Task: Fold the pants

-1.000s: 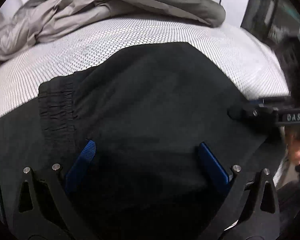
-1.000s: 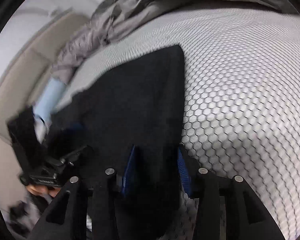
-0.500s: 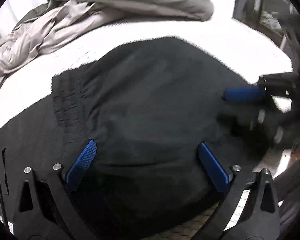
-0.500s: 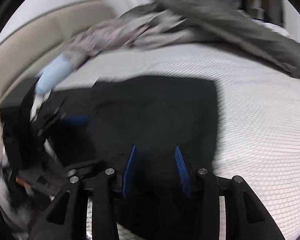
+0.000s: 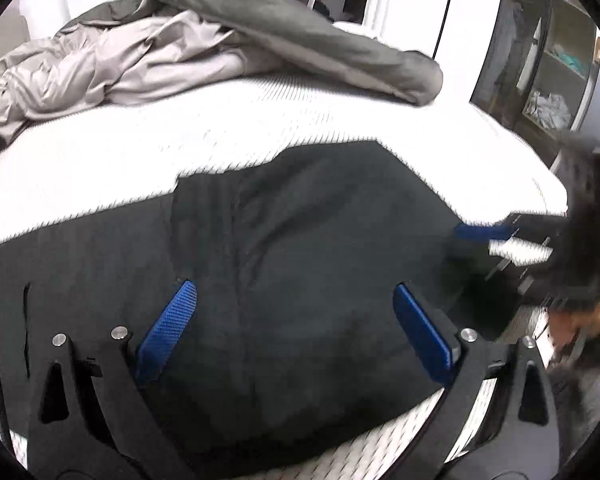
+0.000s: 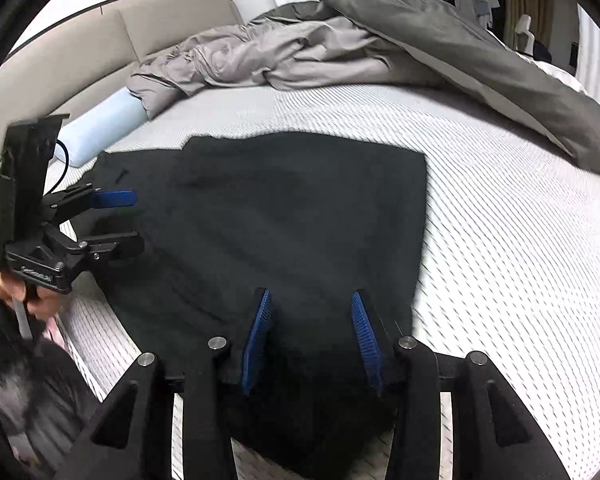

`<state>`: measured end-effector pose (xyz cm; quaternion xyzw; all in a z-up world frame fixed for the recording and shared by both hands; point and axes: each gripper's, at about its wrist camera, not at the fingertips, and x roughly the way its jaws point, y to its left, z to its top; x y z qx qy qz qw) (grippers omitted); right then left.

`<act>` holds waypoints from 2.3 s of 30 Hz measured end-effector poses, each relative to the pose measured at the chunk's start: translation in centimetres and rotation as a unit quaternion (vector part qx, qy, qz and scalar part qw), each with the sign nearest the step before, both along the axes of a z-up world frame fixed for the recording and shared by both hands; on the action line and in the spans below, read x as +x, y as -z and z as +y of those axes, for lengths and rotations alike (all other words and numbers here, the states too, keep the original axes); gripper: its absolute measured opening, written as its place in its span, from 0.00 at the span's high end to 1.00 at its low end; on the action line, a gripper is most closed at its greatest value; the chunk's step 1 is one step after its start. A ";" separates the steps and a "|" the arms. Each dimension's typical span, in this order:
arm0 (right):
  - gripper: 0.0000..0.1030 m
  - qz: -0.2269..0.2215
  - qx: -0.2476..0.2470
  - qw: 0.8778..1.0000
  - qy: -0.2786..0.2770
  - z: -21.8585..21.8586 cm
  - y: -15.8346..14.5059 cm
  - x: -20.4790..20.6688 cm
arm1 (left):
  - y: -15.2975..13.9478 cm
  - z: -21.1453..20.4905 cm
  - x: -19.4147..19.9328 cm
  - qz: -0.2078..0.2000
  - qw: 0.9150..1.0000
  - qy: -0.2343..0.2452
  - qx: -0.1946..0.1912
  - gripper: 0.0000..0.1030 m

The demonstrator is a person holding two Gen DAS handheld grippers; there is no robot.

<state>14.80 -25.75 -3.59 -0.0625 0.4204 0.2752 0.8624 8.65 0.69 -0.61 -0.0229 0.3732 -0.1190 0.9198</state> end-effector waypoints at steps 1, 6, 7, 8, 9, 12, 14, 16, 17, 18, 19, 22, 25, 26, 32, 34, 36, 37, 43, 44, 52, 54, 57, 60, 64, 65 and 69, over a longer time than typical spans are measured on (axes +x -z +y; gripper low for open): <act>0.57 0.009 -0.001 1.000 -0.003 1.2 0.3 0.6 | 0.0 -0.7 0.9 0.005 1.000 0.005 0.010 0.13; 0.58 0.034 -0.048 0.998 -0.012 4.6 2.6 3.4 | 3.4 -1.5 4.9 0.066 0.996 0.002 0.058 0.57; 0.58 0.026 -0.067 0.997 -0.013 4.1 3.0 3.2 | 3.4 -1.3 4.9 0.063 0.997 0.007 0.052 0.58; 0.58 0.019 -0.084 0.996 -0.005 3.5 2.9 3.0 | 3.2 -1.1 4.7 0.061 0.997 0.011 0.050 0.60; 0.58 0.011 -0.098 0.995 0.006 2.8 2.8 2.9 | 3.0 -0.7 4.3 0.059 0.997 0.015 0.048 0.62; 0.58 0.010 -0.105 0.994 0.036 0.2 2.3 2.8 | 2.9 0.2 3.6 0.058 0.998 0.016 0.029 0.62; 0.57 0.012 -0.084 0.996 0.036 -0.3 1.8 2.7 | 2.3 0.4 3.5 0.057 0.998 0.010 0.024 0.62; 0.57 0.009 -0.058 0.998 0.029 0.1 0.6 2.6 | 1.2 0.4 3.3 0.049 0.999 0.006 0.009 0.61; 0.57 0.010 -0.044 0.999 0.021 0.6 0.2 2.6 | 0.6 0.2 3.5 0.043 0.999 0.005 0.006 0.61; 0.57 0.012 -0.036 0.999 0.016 1.1 -0.1 2.7 | -0.1 -0.1 4.0 0.041 0.999 0.002 0.010 0.61; 0.57 0.013 -0.032 0.999 0.013 1.7 -0.4 3.0 | -0.4 -0.4 4.7 0.041 0.999 -0.003 0.018 0.61; 0.57 0.023 -0.022 1.000 0.002 4.2 -0.3 4.7 | -0.7 -1.3 7.1 0.045 0.998 0.000 0.035 0.61; 0.57 0.051 -0.023 0.998 0.002 5.4 1.2 6.2 | 1.3 -0.4 9.0 0.070 0.996 -0.012 0.045 0.61; 0.57 0.057 -0.037 0.998 -0.002 5.6 2.0 6.7 | 2.1 0.4 9.4 0.080 0.996 -0.011 0.027 0.64; 0.57 0.049 -0.085 0.993 0.069 1.6 2.2 7.7 | 2.3 2.8 9.3 0.073 0.997 -0.005 -0.016 0.75; 0.57 0.041 -0.082 0.992 0.081 0.8 2.0 7.2 | 2.0 2.5 9.1 0.070 0.997 -0.011 -0.007 0.75; 0.57 0.029 -0.083 0.993 0.078 1.2 1.6 6.5 | 1.4 2.1 8.5 0.059 0.998 -0.015 0.004 0.75; 0.57 0.024 -0.077 0.994 0.069 1.5 1.4 6.1 | 1.1 1.9 8.4 0.053 0.998 -0.020 0.008 0.75; 0.56 0.015 -0.043 0.998 0.044 4.5 0.4 5.2 | 0.0 1.4 9.0 0.045 0.997 -0.066 0.016 0.70; 0.56 0.015 -0.041 0.998 0.044 5.9 0.5 5.9 | -0.1 1.4 9.2 0.045 0.996 -0.072 0.017 0.69; 0.55 0.031 -0.041 0.997 0.056 8.3 1.1 9.3 | 0.9 0.5 11.0 0.056 0.994 -0.084 0.050 0.69; 0.55 0.030 -0.061 0.996 0.060 8.7 1.7 10.5 | 1.4 0.5 11.1 0.056 0.993 -0.081 0.058 0.69; 0.49 0.022 -0.107 0.991 0.083 8.5 2.3 11.2 | 1.7 0.5 11.2 0.056 0.994 -0.074 0.063 0.69; 0.45 0.013 -0.124 0.986 0.109 7.5 2.4 11.7 | 1.7 0.7 11.1 0.056 0.994 -0.073 0.059 0.69; 0.44 0.011 -0.104 0.989 0.108 6.9 1.6 11.8 | 1.5 0.7 10.7 0.054 0.994 -0.077 0.059 0.69; 0.45 0.021 -0.080 0.992 0.091 6.9 1.2 11.3 | 1.2 0.7 10.3 0.053 0.994 -0.082 0.057 0.69; 0.45 0.029 -0.043 0.998 0.032 8.1 0.2 8.5 | 0.3 0.7 6.8 0.040 0.995 -0.089 0.023 0.54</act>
